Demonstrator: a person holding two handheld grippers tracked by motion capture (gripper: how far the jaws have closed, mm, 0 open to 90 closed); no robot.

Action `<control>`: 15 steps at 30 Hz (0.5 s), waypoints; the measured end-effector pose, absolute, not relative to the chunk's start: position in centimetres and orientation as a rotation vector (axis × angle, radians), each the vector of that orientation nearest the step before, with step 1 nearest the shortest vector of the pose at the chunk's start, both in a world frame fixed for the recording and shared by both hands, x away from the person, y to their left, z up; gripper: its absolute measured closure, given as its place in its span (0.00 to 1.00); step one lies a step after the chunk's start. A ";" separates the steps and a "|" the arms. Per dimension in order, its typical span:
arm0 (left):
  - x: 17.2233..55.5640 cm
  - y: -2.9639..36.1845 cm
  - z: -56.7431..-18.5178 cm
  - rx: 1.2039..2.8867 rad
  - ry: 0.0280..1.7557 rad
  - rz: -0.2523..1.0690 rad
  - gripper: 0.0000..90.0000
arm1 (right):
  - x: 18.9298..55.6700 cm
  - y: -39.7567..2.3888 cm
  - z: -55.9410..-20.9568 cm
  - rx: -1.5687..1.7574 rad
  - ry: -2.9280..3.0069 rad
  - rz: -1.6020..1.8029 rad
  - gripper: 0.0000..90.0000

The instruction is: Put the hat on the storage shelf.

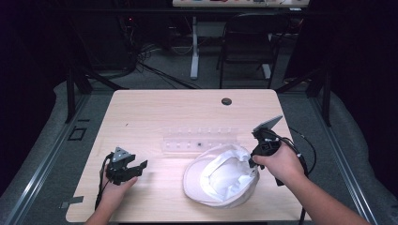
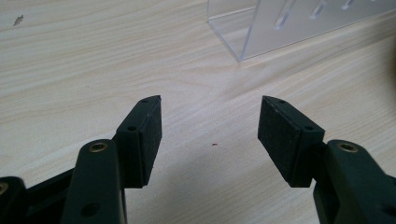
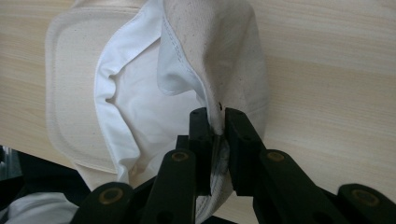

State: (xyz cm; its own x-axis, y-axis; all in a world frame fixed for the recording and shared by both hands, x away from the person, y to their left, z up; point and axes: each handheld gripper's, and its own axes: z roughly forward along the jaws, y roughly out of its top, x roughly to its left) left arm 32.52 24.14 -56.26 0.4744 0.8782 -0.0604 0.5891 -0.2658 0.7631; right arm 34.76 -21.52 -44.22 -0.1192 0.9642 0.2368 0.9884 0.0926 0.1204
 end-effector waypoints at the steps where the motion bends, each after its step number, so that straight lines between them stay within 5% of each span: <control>1: 32.5 24.1 -56.3 1.975 1.216 0.492 0.45 | 34.8 -21.5 -44.2 -2.018 -2.248 -0.381 0.91; 15: 32.5 24.1 -56.1 1.960 1.219 0.494 0.44 | 35.2 -21.2 -41.7 -2.044 -2.182 -0.439 0.91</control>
State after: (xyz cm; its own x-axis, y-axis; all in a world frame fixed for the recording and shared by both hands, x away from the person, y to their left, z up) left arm 32.45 24.15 -56.14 0.4688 0.8808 -0.0668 0.5863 -0.2538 0.7693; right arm 35.18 -21.23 -41.73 -0.0812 0.9559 0.2821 0.9906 0.0462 0.1286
